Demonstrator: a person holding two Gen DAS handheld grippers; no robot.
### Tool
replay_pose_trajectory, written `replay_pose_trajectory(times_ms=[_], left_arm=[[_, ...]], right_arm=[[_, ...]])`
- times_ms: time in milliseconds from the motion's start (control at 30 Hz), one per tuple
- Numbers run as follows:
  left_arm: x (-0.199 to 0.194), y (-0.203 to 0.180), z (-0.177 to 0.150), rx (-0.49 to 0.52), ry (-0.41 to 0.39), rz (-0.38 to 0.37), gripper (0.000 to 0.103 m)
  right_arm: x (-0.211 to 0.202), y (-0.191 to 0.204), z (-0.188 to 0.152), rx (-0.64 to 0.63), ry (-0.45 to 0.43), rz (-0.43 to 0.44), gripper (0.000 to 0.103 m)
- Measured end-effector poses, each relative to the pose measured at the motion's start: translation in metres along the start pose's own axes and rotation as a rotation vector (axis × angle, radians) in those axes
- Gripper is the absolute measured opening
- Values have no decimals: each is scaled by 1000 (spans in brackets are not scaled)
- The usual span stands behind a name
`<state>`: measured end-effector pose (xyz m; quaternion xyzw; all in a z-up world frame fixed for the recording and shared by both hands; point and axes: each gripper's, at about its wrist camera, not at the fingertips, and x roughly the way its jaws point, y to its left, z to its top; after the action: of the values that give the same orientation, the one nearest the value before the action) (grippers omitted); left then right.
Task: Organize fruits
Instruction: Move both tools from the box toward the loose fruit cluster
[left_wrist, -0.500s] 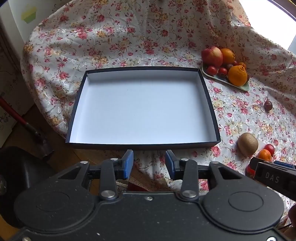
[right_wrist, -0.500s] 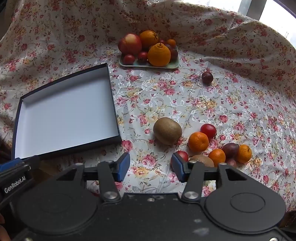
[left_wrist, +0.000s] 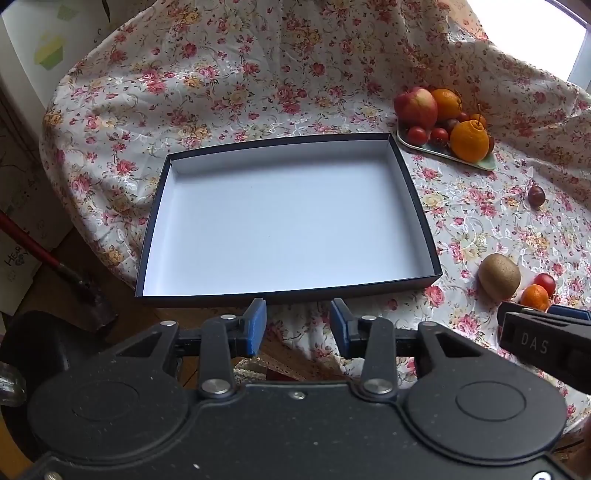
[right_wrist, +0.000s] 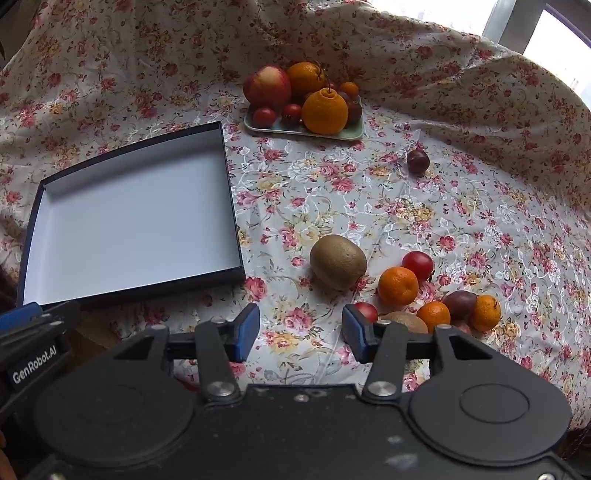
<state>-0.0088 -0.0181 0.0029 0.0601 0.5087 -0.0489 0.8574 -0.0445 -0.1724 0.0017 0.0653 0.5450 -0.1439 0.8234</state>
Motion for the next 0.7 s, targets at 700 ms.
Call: replay_pose_trajectory(times_ms=[700], left_arm=[[3, 8, 3, 32, 27, -11, 48]], right_arm=[[2, 0, -1, 15, 9, -2, 52]])
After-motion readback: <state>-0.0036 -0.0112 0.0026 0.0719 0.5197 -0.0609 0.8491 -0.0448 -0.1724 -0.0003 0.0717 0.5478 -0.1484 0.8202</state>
